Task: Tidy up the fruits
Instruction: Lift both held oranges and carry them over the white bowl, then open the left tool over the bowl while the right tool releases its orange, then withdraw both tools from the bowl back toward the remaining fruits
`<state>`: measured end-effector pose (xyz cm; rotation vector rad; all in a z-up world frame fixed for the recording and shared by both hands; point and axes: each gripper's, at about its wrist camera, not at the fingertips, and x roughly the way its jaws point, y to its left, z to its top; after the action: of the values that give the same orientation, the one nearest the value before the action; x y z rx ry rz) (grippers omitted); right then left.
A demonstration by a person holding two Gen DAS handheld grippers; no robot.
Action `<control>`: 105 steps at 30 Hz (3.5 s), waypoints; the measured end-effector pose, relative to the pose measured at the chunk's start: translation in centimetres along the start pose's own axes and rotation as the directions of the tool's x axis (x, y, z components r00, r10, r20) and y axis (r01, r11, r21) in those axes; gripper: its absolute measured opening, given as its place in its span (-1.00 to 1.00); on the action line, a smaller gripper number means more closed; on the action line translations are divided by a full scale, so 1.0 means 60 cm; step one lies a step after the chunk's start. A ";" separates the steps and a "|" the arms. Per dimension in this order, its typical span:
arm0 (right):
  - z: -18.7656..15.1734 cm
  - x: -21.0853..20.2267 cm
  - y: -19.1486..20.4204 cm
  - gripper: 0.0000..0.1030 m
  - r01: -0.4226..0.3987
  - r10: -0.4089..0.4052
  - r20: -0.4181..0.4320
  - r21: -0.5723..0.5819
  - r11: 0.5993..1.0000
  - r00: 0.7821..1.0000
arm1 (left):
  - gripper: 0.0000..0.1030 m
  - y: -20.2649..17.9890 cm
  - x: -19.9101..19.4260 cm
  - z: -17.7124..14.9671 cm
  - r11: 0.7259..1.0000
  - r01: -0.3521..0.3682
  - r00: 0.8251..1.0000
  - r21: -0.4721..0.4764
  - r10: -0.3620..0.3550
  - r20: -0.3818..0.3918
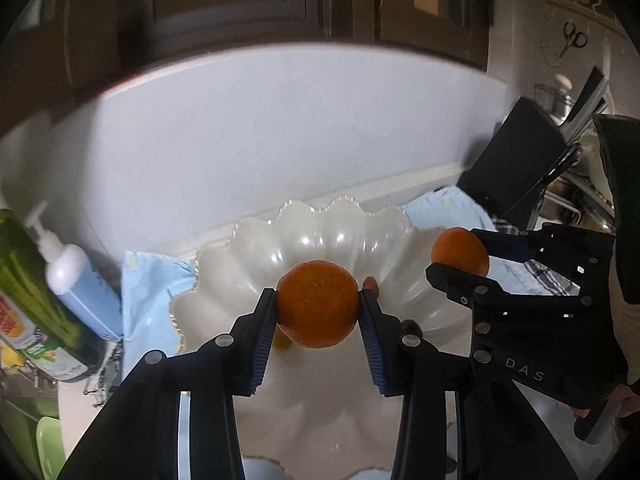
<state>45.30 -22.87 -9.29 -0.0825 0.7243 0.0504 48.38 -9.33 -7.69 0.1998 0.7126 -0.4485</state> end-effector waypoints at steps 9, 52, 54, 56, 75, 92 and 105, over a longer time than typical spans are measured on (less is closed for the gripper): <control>0.008 0.063 -0.014 -0.08 0.019 -0.019 -0.098 -0.007 1.000 0.995 | -0.21 -0.002 0.073 0.005 1.000 -0.006 0.996 0.021 0.008 -0.085; -0.005 -0.126 0.000 0.29 0.108 -0.114 0.082 0.071 0.992 0.990 | 0.48 -0.008 -0.119 0.016 0.994 -0.088 0.988 0.056 0.081 0.129; -0.010 -0.151 0.004 0.29 0.114 -0.122 0.105 0.080 0.990 0.987 | 0.48 -0.013 -0.139 0.012 0.995 -0.076 0.987 0.065 0.066 0.144; -0.015 -0.173 0.007 0.29 0.120 -0.130 0.126 0.085 0.989 0.983 | 0.48 -0.018 -0.153 0.009 0.996 -0.067 0.986 0.064 0.057 0.155; -0.097 -0.335 0.065 0.29 0.200 -0.228 0.249 0.132 0.971 0.941 | 0.48 -0.050 -0.281 -0.060 0.990 0.038 0.973 0.139 -0.068 0.221; -0.202 -0.365 0.111 0.29 0.240 -0.277 0.217 0.180 0.954 0.936 | 0.48 -0.062 -0.293 -0.153 0.974 0.089 0.982 0.207 -0.122 0.148; -0.269 -0.328 0.124 0.29 0.249 -0.277 0.114 0.214 0.945 0.954 | 0.48 -0.065 -0.252 -0.214 0.965 0.141 0.982 0.222 -0.164 0.089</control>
<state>19.38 -17.32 -8.67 0.0144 0.5664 -0.2700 29.01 -3.65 -7.23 0.3231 0.5762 -0.6804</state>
